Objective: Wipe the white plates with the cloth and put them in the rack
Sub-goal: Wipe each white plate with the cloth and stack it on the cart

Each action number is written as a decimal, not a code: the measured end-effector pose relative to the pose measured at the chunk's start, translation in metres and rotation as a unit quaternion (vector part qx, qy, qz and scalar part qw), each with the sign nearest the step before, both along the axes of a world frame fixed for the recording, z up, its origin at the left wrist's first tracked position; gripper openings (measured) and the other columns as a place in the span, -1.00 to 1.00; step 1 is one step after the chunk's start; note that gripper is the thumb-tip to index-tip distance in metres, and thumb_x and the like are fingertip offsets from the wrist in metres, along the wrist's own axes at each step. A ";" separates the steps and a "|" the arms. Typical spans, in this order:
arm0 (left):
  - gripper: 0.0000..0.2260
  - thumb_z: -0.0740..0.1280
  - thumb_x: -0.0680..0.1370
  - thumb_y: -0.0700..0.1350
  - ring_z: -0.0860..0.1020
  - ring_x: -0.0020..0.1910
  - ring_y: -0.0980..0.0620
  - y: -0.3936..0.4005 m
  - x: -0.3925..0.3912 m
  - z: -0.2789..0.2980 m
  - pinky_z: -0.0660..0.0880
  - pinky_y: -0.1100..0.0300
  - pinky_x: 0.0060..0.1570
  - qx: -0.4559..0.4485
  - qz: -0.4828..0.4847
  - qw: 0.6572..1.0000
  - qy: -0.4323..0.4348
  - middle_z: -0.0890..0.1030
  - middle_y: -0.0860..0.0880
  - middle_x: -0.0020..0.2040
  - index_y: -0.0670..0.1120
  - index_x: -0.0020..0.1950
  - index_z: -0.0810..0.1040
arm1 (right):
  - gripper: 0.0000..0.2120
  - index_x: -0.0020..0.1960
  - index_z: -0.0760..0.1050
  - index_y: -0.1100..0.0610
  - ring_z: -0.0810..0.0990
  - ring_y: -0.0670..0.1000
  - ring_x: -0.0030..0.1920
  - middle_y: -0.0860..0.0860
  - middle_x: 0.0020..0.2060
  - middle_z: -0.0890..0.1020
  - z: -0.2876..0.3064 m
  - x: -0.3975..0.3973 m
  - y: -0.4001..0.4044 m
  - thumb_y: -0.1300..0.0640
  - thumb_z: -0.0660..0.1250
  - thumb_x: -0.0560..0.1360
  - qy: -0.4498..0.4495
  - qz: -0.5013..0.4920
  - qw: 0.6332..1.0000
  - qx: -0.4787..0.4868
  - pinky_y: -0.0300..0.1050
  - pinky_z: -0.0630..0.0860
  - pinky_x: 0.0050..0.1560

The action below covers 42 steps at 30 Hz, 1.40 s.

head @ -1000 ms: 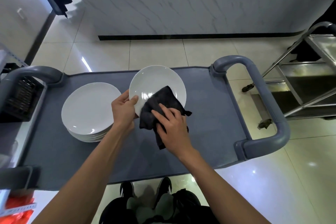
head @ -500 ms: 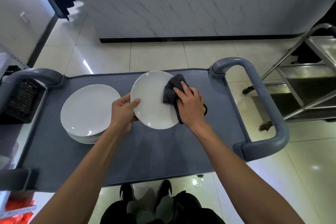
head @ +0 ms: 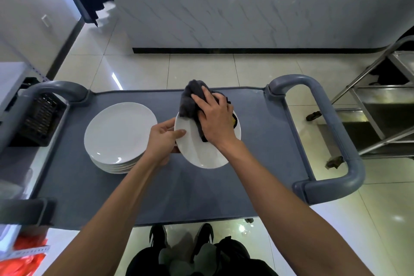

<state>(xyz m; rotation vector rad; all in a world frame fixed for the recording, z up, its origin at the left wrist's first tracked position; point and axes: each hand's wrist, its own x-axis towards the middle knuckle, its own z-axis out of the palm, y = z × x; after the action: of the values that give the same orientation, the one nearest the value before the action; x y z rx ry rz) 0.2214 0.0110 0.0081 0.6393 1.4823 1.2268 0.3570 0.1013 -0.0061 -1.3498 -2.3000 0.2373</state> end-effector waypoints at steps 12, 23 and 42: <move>-0.69 0.32 0.56 -0.40 0.71 -0.05 -0.14 -0.008 0.000 -0.001 0.66 -0.09 -0.16 -0.009 0.012 1.000 0.010 0.74 -0.10 -0.01 -0.09 0.19 0.66 | -0.59 0.43 0.47 -0.05 0.39 0.21 0.33 0.04 0.49 0.41 -0.008 -0.009 -0.018 0.08 0.15 0.61 0.005 0.018 1.000 0.005 0.23 0.40 0.13; -0.63 0.34 0.52 -0.39 0.65 -0.10 -0.11 -0.013 -0.008 -0.004 0.59 0.08 -0.28 0.007 0.087 0.995 -0.045 0.73 -0.09 -0.01 -0.08 0.25 0.66 | -0.58 0.52 0.37 -0.09 0.36 0.18 0.32 0.01 0.47 0.41 -0.014 0.032 0.016 0.06 0.19 0.66 0.039 -0.082 0.994 -0.069 0.19 0.39 0.24; -0.65 0.32 0.56 -0.39 0.63 -0.15 -0.03 0.002 -0.001 -0.007 0.61 0.17 -0.29 0.041 0.229 0.966 -0.115 0.70 -0.05 -0.03 -0.07 0.25 0.63 | -0.52 0.60 0.23 0.05 0.14 0.02 0.57 0.04 0.59 0.15 -0.033 0.006 -0.067 0.02 0.14 0.69 0.355 -0.187 0.879 -0.258 0.03 0.10 0.59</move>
<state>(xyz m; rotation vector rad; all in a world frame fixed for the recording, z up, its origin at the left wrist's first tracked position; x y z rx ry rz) 0.2202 0.0128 0.0016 0.1948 1.4297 1.6613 0.3627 0.0338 -0.0390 -1.5663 -1.3713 1.0744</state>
